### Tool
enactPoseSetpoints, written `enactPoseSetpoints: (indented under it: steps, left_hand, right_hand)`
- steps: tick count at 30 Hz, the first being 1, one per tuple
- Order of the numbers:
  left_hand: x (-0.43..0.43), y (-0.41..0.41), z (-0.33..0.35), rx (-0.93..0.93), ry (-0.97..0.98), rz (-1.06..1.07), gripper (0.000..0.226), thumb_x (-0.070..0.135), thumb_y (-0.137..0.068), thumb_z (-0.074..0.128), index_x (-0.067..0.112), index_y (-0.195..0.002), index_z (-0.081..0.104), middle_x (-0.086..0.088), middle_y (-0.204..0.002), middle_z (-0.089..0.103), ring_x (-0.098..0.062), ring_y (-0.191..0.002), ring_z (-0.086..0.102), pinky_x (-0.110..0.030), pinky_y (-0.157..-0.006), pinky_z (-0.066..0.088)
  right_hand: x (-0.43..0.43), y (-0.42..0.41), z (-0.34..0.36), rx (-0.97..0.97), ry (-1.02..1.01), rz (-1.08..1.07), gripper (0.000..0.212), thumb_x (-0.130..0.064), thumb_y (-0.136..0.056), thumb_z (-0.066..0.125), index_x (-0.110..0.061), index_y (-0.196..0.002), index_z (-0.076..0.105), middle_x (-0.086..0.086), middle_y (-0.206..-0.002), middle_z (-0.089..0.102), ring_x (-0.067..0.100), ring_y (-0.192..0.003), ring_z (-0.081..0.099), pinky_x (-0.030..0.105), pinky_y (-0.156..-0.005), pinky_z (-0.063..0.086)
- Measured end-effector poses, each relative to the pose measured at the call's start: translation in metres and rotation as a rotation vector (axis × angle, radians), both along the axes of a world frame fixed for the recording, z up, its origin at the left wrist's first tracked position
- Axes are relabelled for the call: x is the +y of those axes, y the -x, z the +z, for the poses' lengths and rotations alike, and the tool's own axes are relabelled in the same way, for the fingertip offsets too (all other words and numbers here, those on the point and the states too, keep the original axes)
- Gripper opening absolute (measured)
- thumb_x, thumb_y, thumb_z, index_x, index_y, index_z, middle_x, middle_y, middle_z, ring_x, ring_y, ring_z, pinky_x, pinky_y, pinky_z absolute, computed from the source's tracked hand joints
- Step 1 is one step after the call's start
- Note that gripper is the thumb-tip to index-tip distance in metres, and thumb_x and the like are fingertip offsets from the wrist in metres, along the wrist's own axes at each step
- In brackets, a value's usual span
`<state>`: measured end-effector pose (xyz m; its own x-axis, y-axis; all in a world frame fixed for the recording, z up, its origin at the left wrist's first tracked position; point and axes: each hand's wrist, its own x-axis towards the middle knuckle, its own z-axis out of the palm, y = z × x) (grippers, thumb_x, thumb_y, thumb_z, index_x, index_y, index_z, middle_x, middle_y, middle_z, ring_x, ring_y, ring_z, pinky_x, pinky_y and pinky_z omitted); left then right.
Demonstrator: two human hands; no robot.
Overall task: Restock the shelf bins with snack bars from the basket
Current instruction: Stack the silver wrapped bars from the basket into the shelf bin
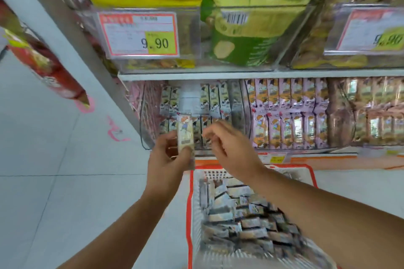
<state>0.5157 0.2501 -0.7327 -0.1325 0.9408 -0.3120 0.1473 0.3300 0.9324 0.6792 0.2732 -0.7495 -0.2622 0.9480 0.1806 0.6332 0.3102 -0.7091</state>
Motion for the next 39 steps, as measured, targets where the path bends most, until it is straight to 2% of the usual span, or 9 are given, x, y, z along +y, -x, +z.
enactPoseSetpoints:
  steps: [3, 5, 7, 12, 15, 20, 30, 34, 39]
  left_hand:
    - [0.042, -0.009, -0.002, 0.147, 0.014, -0.048, 0.022, 0.009, -0.088, 0.062, 0.017, -0.109, 0.063, -0.002, -0.089, 0.07, -0.018, -0.081, 0.067, -0.039, -0.077, 0.057]
    - [0.067, -0.014, -0.01, 0.24, 0.055, -0.053, 0.009, 0.014, -0.09, 0.062, 0.022, -0.092, 0.06, 0.001, -0.081, 0.066, -0.023, -0.08, 0.064, -0.038, -0.077, 0.054]
    - [0.086, -0.017, -0.021, 0.252, 0.105, 0.008, 0.012, 0.017, -0.092, 0.06, 0.024, -0.09, 0.05, 0.006, -0.077, 0.059, -0.021, -0.078, 0.059, -0.03, -0.072, 0.046]
    - [0.119, -0.018, -0.047, 0.289, 0.12, 0.014, 0.024, 0.02, -0.093, 0.063, 0.011, -0.115, 0.061, 0.001, -0.093, 0.057, -0.019, -0.092, 0.057, -0.024, -0.08, 0.042]
    - [0.141, -0.021, -0.06, 0.375, 0.076, -0.021, 0.011, 0.024, -0.091, 0.066, 0.013, -0.093, 0.065, -0.003, -0.084, 0.06, -0.027, -0.092, 0.064, -0.025, -0.073, 0.044]
    - [0.168, -0.022, -0.077, 0.47, 0.043, -0.062, 0.017, 0.024, -0.089, 0.066, 0.01, -0.097, 0.07, -0.009, -0.076, 0.062, -0.028, -0.073, 0.063, -0.034, -0.069, 0.055]
    - [0.179, -0.033, -0.091, 0.778, -0.065, -0.153, 0.025, 0.016, -0.097, 0.051, 0.011, -0.109, 0.072, -0.013, -0.12, 0.067, -0.032, -0.105, 0.064, -0.033, -0.082, 0.049]
    - [0.177, -0.03, -0.098, 0.746, -0.087, -0.255, 0.017, 0.003, -0.093, 0.048, 0.005, -0.097, 0.064, -0.021, -0.115, 0.062, -0.036, -0.107, 0.059, -0.041, -0.09, 0.05]
    - [0.172, -0.024, -0.098, 0.7, -0.096, -0.333, 0.017, -0.008, -0.091, 0.037, 0.003, -0.09, 0.051, -0.027, -0.1, 0.059, -0.042, -0.097, 0.057, -0.041, -0.076, 0.046]
  right_hand:
    - [0.034, 0.003, -0.008, -0.2, 0.087, -0.048, 0.04, -0.004, -0.091, 0.05, -0.014, -0.13, 0.051, 0.003, -0.129, 0.05, 0.011, -0.104, 0.052, 0.024, -0.084, 0.041]
    - [0.052, 0.005, -0.021, -0.351, 0.191, -0.053, 0.053, -0.007, -0.092, 0.049, -0.016, -0.143, 0.038, 0.006, -0.151, 0.032, 0.023, -0.137, 0.034, 0.035, -0.112, 0.032]
    - [0.065, 0.007, -0.036, -0.428, 0.273, -0.044, 0.06, -0.01, -0.093, 0.048, -0.016, -0.15, 0.028, 0.005, -0.161, 0.014, 0.025, -0.147, 0.016, 0.036, -0.118, 0.019]
    - [0.092, 0.01, -0.072, -0.512, 0.244, -0.06, 0.068, -0.016, -0.098, 0.044, -0.019, -0.156, 0.008, 0.004, -0.163, -0.011, 0.022, -0.149, -0.013, 0.039, -0.123, -0.002]
    - [0.108, 0.01, -0.083, -0.606, 0.179, -0.106, 0.063, -0.03, -0.104, 0.032, -0.021, -0.156, -0.001, 0.004, -0.161, -0.019, 0.023, -0.147, -0.022, 0.041, -0.121, -0.01]
    - [0.111, 0.012, -0.107, -0.603, 0.258, -0.126, 0.059, -0.04, -0.105, 0.018, -0.023, -0.155, -0.009, 0.004, -0.161, -0.02, 0.022, -0.147, -0.023, 0.043, -0.121, -0.009]
    - [0.111, 0.013, -0.113, -0.591, 0.259, -0.138, 0.059, -0.042, -0.105, 0.015, -0.024, -0.154, -0.012, 0.004, -0.16, -0.023, 0.022, -0.145, -0.026, 0.043, -0.12, -0.011]
    - [0.111, 0.013, -0.113, -0.583, 0.252, -0.139, 0.059, -0.041, -0.105, 0.016, -0.024, -0.154, -0.011, 0.004, -0.161, -0.021, 0.022, -0.146, -0.025, 0.043, -0.12, -0.012]
    - [0.111, 0.013, -0.113, -0.576, 0.245, -0.141, 0.059, -0.041, -0.105, 0.017, -0.024, -0.154, -0.011, 0.004, -0.161, -0.021, 0.022, -0.146, -0.024, 0.043, -0.12, -0.011]
